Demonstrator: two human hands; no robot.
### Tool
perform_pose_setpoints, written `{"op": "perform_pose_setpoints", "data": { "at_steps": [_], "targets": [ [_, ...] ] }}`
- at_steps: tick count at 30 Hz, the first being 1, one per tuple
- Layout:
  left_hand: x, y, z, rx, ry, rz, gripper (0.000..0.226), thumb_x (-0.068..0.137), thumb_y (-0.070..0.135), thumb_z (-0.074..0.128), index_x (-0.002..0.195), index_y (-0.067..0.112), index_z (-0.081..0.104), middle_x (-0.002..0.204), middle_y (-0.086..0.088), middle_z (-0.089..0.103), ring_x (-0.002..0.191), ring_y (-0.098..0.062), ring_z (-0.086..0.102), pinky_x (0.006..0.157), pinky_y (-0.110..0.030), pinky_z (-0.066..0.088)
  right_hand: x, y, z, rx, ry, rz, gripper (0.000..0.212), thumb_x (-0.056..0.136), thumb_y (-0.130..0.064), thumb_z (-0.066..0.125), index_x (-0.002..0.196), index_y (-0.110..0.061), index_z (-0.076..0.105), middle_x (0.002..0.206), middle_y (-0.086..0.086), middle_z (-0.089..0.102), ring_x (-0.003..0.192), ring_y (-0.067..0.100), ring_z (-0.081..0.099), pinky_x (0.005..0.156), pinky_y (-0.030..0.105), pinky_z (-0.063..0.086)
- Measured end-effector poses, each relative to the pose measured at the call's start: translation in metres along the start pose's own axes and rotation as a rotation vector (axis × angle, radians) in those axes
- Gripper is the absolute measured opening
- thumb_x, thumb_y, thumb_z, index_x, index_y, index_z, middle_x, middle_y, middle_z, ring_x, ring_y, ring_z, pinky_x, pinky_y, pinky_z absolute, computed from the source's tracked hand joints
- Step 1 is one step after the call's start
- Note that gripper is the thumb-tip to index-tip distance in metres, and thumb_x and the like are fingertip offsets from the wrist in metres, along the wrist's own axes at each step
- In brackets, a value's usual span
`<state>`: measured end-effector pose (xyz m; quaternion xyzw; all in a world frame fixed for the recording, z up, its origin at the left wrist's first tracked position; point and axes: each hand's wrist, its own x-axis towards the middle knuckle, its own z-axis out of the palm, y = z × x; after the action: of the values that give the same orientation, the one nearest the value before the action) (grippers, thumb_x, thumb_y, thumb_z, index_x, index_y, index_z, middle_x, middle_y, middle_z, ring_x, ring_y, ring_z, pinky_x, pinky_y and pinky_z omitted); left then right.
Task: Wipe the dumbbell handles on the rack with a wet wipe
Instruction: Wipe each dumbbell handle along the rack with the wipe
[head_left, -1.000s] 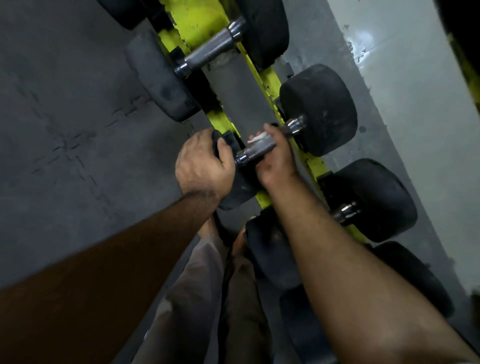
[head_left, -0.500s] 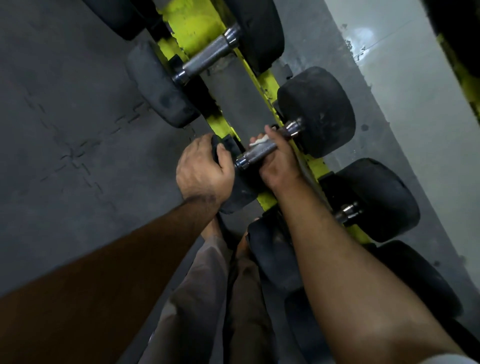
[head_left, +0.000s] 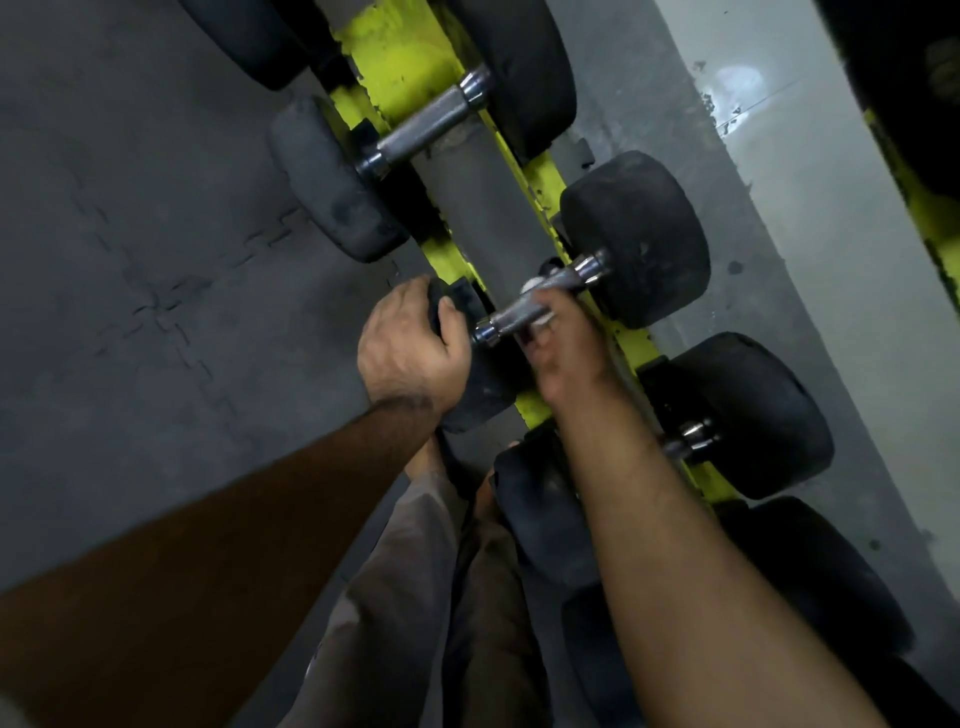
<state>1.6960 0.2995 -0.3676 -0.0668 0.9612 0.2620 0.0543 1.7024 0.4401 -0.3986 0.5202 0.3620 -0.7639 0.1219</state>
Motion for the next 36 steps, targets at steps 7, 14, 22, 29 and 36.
{"op": "perform_pose_setpoints", "data": {
  "at_steps": [7, 14, 22, 29, 36],
  "targets": [
    [0.0, 0.0, 0.0, 0.003, -0.022, -0.009, 0.054, 0.091, 0.039, 0.037, 0.123, 0.006, 0.064, 0.119, -0.009, 0.068, 0.112, -0.029, 0.061, 0.093, -0.039, 0.048, -0.012, -0.016, -0.004, 0.06, 0.005, 0.088, 0.006, 0.087, -0.014, 0.063, 0.092, -0.01, 0.063, 0.091, 0.007, 0.065, 0.084, 0.019, 0.065, 0.079, 0.028, 0.053],
    [0.001, -0.002, 0.001, 0.005, -0.023, -0.017, 0.052, 0.091, 0.038, 0.039, 0.121, 0.005, 0.065, 0.116, -0.01, 0.069, 0.11, -0.029, 0.062, 0.091, -0.039, 0.049, -0.008, -0.019, -0.005, -0.059, 0.142, 0.002, 0.015, 0.088, -0.004, 0.063, 0.079, -0.016, 0.06, 0.073, 0.003, 0.057, 0.06, 0.01, 0.056, 0.049, 0.019, 0.043],
    [0.004, 0.0, -0.004, 0.054, -0.069, 0.012, 0.039, 0.091, 0.034, 0.041, 0.102, 0.006, 0.065, 0.098, -0.011, 0.068, 0.095, -0.032, 0.063, 0.083, -0.041, 0.05, -0.024, 0.007, 0.008, -0.266, 0.171, -0.035, 0.013, 0.09, 0.006, 0.062, 0.088, -0.007, 0.066, 0.08, 0.012, 0.065, 0.067, 0.018, 0.06, 0.048, 0.018, 0.049],
    [-0.003, 0.014, -0.022, 0.154, -0.205, 0.101, 0.045, 0.094, 0.039, 0.03, 0.104, 0.007, 0.061, 0.104, -0.012, 0.064, 0.099, -0.032, 0.06, 0.092, -0.042, 0.048, -0.062, -0.006, 0.0, -0.276, 0.152, -0.028, 0.024, 0.093, 0.006, 0.052, 0.103, -0.011, 0.066, 0.101, 0.012, 0.068, 0.083, 0.02, 0.066, 0.065, 0.024, 0.056],
    [-0.049, 0.03, -0.049, 0.052, -0.204, 0.095, 0.033, 0.091, 0.028, 0.048, 0.11, 0.007, 0.065, 0.108, -0.01, 0.066, 0.102, -0.029, 0.061, 0.088, -0.039, 0.05, -0.111, -0.025, -0.012, -0.131, -0.011, 0.029, 0.014, 0.097, -0.009, 0.055, 0.109, -0.012, 0.062, 0.1, 0.008, 0.069, 0.085, 0.019, 0.07, 0.066, 0.03, 0.059]
  ]
}}
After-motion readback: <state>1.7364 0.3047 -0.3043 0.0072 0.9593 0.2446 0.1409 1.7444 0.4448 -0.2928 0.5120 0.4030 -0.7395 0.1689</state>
